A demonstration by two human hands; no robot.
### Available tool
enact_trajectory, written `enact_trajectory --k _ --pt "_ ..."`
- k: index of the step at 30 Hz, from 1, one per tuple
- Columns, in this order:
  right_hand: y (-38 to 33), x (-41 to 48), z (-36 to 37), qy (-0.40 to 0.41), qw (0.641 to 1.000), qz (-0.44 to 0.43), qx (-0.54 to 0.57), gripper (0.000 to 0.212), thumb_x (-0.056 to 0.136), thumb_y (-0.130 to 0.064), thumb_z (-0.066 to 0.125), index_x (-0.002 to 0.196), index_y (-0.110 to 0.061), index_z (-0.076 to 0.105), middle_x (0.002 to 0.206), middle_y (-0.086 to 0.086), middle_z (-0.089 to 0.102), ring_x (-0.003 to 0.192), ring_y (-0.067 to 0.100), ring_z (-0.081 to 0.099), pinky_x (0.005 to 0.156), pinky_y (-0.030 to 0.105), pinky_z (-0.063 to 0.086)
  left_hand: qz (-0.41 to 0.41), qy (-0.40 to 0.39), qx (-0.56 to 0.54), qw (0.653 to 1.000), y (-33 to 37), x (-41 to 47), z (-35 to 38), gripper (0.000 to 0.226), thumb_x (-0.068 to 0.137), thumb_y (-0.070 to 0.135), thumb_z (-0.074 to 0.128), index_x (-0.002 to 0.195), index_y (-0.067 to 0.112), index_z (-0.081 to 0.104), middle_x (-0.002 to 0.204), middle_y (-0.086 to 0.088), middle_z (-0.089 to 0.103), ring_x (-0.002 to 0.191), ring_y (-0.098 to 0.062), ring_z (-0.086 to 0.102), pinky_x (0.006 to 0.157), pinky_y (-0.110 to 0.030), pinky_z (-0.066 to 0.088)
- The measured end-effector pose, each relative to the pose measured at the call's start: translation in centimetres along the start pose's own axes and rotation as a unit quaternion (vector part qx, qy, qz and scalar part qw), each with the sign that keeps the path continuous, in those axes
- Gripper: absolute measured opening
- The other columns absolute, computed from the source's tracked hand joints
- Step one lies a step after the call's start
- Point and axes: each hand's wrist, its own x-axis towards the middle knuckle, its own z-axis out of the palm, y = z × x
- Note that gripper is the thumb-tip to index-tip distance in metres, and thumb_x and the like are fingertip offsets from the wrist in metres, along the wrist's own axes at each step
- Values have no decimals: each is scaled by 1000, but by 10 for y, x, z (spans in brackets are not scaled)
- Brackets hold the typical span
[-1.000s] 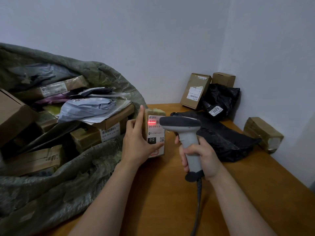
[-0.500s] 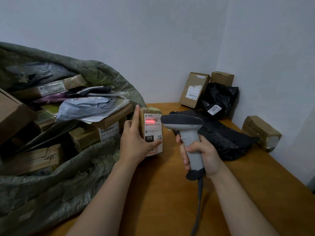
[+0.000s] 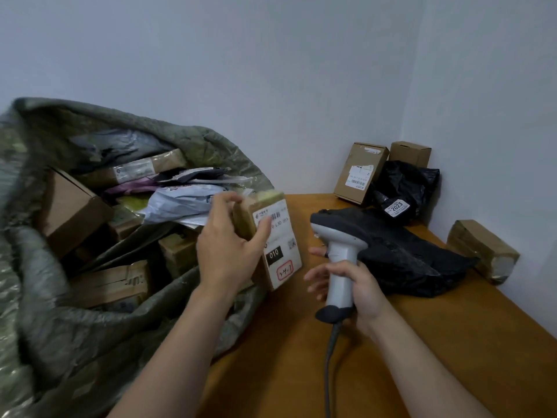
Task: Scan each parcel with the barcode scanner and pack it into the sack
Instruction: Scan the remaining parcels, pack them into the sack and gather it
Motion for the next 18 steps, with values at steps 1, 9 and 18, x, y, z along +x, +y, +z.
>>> enact_trajectory --k 1,9,18 --pt "3 1 7 -5 1000 15 -9 54 76 -25 62 127 -5 65 96 24 75 73 32 70 60 34 55 4 14 -2 1000 4 6 -13 47 87 46 75 117 30 42 102 13 63 89 -9 70 59 -20 58" --pt "19 15 81 -18 986 157 -44 55 66 -46 72 112 -16 78 117 15 75 111 37 69 104 52 50 23 77 58 995 6 39 -97 41 82 30 79 100 18 45 86 7 61 78 -20 62 65 -45 54" --pt "26 16 128 13 975 202 87 27 77 -31 67 91 -13 82 114 19 75 102 35 68 106 49 49 -29 59 31 997 -6 30 -127 51 85 34 76 118 40 38 104 5 62 91 -15 61 79 -45 54"
